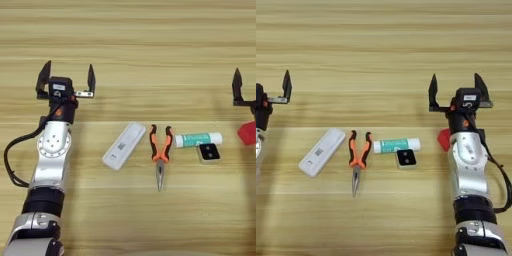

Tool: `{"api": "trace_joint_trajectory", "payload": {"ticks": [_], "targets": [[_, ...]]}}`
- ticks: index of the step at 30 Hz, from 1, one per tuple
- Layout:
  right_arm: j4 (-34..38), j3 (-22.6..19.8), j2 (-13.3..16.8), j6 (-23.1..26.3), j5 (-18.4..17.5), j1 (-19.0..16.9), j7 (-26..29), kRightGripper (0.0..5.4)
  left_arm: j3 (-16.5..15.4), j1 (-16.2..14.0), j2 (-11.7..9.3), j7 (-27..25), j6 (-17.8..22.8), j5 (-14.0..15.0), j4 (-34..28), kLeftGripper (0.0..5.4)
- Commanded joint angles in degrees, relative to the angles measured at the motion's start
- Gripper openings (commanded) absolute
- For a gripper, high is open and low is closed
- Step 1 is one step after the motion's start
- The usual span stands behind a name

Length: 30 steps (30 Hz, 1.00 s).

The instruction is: Move the objects on the table

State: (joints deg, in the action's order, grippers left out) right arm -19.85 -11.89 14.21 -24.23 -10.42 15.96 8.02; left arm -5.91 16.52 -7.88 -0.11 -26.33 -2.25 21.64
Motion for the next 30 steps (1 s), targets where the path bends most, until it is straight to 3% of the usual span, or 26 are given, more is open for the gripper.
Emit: {"api": "trace_joint_trajectory", "payload": {"ticks": [1, 6, 15, 22, 30], "targets": [[9.29, -1.99, 4.02, 8.17, -5.5, -2.07, 4.31, 5.4, 0.32, 0.68, -0.09, 0.62, -0.37, -0.69, 0.41, 5.39], [20.76, -2.95, 10.34, 19.1, -9.75, -7.71, 10.97, 5.4, 0.54, 1.3, 0.06, 1.01, -0.53, -0.89, 1.38, 5.39], [30.07, -3.51, 15.11, 33.47, -13.37, -19.33, 18.28, 5.4, 0.74, 2.45, 0.12, 1.67, -1.19, -1.24, 3.41, 5.39], [28.51, -2.33, 16.76, 37.44, -12.52, -22.28, 22.73, 5.4, 0.62, 2.82, 0.06, 1.66, -1.77, -1.27, 4.29, 5.39], [24.36, -0.92, 17.27, 37.77, -9.43, -22.75, 24.84, 5.4, 0.63, 2.81, 0.12, 1.67, -2.07, -1.28, 4.44, 5.39]]}}
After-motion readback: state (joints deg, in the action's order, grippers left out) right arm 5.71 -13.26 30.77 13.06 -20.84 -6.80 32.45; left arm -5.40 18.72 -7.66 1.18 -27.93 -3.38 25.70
